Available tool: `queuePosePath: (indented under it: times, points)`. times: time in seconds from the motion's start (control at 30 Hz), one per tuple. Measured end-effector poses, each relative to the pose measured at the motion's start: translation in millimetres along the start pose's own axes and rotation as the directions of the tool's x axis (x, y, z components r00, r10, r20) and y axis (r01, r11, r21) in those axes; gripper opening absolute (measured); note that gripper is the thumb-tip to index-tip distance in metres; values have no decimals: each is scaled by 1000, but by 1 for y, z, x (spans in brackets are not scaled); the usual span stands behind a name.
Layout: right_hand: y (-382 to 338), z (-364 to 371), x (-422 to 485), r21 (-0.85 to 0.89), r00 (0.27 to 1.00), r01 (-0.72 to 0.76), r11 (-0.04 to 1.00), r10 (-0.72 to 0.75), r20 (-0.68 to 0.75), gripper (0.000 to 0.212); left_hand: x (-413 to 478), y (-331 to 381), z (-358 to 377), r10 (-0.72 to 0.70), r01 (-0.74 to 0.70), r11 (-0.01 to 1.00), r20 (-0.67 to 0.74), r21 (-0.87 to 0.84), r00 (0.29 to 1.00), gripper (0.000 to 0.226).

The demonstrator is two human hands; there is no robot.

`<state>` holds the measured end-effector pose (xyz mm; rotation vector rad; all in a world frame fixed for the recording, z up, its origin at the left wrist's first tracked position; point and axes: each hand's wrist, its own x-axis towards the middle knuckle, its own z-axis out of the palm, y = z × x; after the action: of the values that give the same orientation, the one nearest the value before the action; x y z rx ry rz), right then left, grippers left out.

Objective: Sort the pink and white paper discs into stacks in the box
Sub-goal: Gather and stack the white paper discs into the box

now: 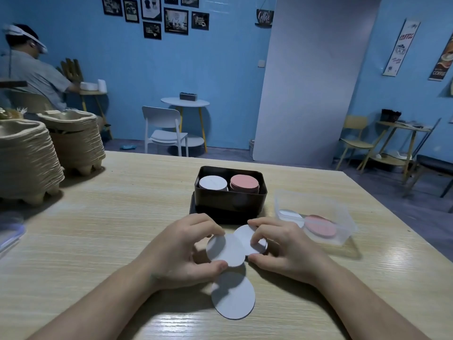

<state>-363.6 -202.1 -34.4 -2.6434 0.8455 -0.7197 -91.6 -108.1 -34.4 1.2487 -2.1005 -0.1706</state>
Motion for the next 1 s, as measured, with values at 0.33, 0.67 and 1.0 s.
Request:
queuePosePath:
  times: [0.33, 0.67, 1.0]
  points:
    - [-8, 3, 3, 240, 1000, 1, 971, -2, 4, 38, 5, -2, 8, -23, 34, 989, -81, 142, 996, 38]
    - [-17, 10, 8, 326, 1000, -6, 945, 13, -18, 44, 9, -4, 18, 43, -40, 997, -49, 60, 998, 30]
    - [-16, 10, 8, 75, 981, 183, 980, -177, -86, 30, 8, -9, 17, 22, -22, 1000, -23, 11, 999, 38]
